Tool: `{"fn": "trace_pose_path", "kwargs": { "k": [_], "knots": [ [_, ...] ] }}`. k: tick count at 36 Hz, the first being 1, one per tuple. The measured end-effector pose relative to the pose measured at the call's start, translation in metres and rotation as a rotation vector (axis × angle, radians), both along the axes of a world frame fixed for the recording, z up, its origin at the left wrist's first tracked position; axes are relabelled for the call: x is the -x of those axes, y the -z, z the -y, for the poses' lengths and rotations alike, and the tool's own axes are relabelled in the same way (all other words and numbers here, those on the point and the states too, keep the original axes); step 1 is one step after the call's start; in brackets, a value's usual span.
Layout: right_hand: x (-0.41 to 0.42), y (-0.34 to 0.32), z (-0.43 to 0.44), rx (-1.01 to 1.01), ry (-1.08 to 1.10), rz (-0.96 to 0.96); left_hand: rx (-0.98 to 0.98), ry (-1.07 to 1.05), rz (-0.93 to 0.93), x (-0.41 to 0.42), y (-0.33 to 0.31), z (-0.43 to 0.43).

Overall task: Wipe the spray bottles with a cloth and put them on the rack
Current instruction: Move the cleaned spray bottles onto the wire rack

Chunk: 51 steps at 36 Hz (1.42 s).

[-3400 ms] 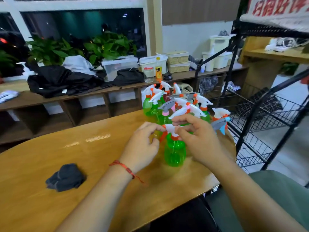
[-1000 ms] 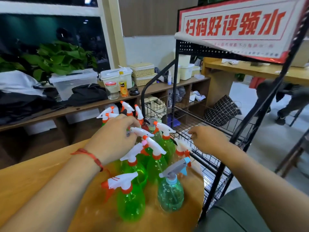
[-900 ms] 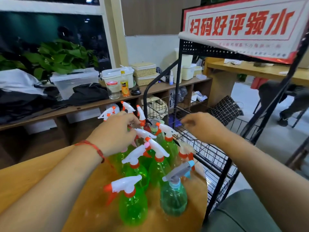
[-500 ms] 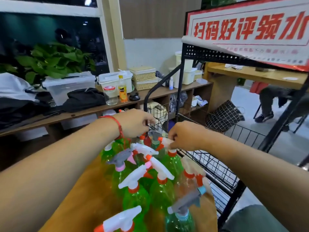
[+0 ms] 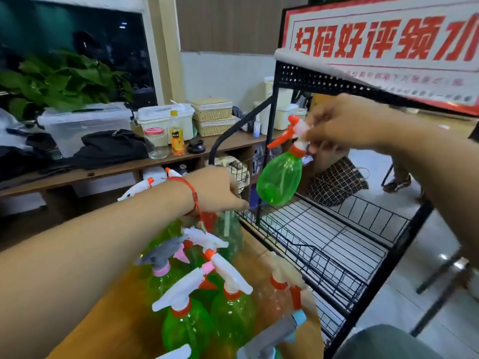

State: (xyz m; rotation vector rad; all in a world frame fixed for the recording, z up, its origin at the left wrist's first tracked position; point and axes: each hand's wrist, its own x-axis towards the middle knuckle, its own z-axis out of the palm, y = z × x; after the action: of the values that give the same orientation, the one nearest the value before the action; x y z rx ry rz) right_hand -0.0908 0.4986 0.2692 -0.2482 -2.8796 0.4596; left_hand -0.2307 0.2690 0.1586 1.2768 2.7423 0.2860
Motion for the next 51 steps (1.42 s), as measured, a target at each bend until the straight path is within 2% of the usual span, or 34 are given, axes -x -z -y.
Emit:
{"fn": "trace_pose_path", "kwargs": {
  "k": [1, 5, 7, 11, 19, 22, 34, 42, 51],
  "knots": [
    [0.004, -0.002, -0.005, 0.027, 0.023, -0.031, 0.018, -0.021, -0.047, -0.001, -0.007, 0.0],
    [0.031, 0.003, -0.02, 0.08, 0.081, -0.066, -0.122, 0.019, -0.105, 0.001, -0.043, -0.002],
    [0.05, 0.011, -0.026, 0.018, 0.11, -0.067, -0.205, 0.002, -0.132, 0.008, -0.058, -0.007],
    [0.09, 0.035, -0.033, -0.152, 0.147, -0.059, -0.317, -0.029, -0.31, 0.017, -0.067, -0.031],
    [0.169, 0.086, -0.058, -0.241, 0.137, 0.04, -0.118, 0.02, -0.367, 0.074, -0.016, -0.096],
    [0.195, 0.1, -0.071, -0.278, 0.139, 0.083, -0.13, 0.071, -0.378, 0.096, 0.003, -0.115],
    [0.224, 0.118, -0.085, -0.181, 0.144, 0.118, -0.027, 0.021, -0.342, 0.124, 0.025, -0.139],
    [0.177, 0.079, -0.053, -0.215, 0.151, 0.026, -0.079, 0.002, -0.323, 0.112, -0.01, -0.099],
    [0.111, 0.069, 0.057, -0.062, -0.2, 0.188, -0.042, -0.177, -0.252, 0.085, -0.035, 0.043]
  ]
}}
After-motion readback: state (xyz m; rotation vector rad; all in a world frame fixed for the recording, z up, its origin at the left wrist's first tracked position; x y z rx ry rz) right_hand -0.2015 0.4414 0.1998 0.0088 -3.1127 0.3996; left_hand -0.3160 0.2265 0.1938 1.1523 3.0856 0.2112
